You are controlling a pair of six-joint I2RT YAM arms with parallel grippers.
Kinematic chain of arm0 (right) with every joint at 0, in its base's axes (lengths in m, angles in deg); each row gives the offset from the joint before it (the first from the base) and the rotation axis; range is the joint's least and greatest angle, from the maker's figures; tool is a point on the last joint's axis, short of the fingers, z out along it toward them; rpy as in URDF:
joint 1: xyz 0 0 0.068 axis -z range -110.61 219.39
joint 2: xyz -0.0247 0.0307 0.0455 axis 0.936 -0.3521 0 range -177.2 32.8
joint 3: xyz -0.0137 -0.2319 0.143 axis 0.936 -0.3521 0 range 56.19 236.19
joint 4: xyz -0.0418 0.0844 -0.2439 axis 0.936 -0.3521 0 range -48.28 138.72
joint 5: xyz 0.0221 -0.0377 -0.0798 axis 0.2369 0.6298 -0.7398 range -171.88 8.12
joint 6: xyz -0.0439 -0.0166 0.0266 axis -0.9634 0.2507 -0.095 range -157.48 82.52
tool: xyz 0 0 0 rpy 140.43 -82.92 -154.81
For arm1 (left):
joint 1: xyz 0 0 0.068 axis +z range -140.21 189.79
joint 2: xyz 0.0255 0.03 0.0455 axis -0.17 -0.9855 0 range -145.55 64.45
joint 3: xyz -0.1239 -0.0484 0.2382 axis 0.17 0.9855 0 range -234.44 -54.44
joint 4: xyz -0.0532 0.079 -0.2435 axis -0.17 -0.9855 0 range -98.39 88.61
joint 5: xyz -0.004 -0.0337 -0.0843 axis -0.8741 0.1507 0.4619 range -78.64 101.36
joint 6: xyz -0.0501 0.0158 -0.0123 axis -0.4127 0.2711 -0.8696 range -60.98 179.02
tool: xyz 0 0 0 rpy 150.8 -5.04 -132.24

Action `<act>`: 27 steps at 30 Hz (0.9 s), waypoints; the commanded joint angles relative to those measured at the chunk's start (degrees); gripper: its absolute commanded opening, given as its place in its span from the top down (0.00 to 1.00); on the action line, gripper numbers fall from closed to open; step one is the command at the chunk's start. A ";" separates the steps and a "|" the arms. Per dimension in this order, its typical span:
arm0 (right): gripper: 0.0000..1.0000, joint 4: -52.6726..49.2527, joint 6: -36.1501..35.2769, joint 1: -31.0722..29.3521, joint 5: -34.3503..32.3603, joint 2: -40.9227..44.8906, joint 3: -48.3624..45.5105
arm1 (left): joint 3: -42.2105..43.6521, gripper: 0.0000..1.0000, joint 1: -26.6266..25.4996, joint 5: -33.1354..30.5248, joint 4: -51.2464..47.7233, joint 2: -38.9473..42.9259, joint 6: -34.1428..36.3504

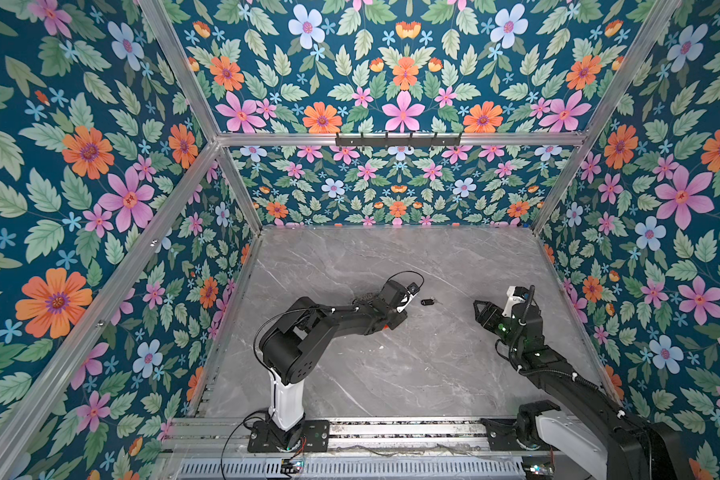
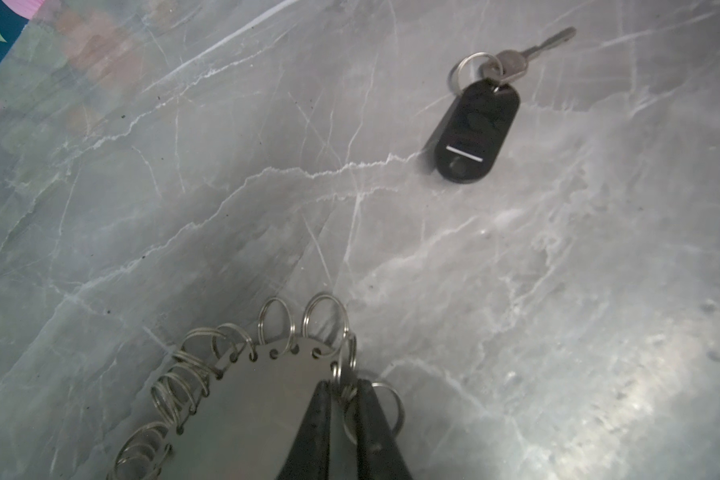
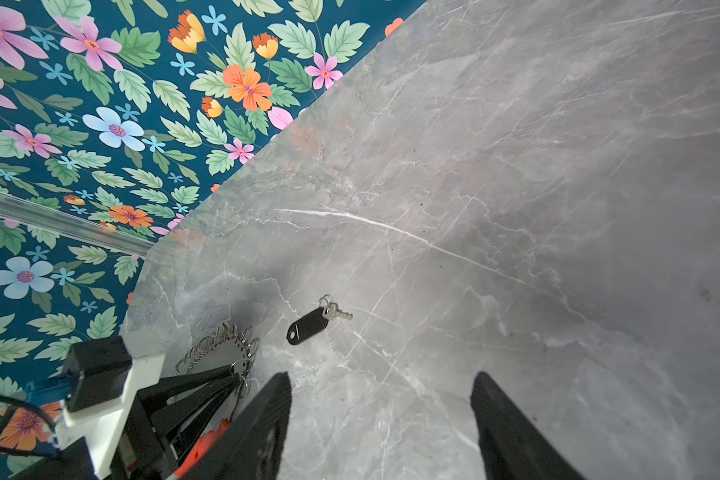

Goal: Put the keys on the keyring
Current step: 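Lower the left gripper and close it on the ring plate's edge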

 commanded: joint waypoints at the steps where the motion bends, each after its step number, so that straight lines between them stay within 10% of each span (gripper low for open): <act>1: 0.31 0.92 0.83 -0.06 -0.04 0.12 0.13 | -0.41 0.86 0.03 -1.50 0.03 -0.19 -0.77; 18: 0.31 1.06 0.74 0.00 0.21 0.11 0.13 | -1.88 0.99 0.09 -2.18 -2.00 0.21 -1.55; 21: 0.31 1.16 0.81 -0.06 0.21 0.12 0.04 | -2.65 0.73 0.71 -7.71 -2.07 0.85 -6.26; 27: 0.31 1.33 0.74 -0.05 0.34 0.11 0.04 | -0.50 0.64 0.74 -5.65 0.65 4.75 1.64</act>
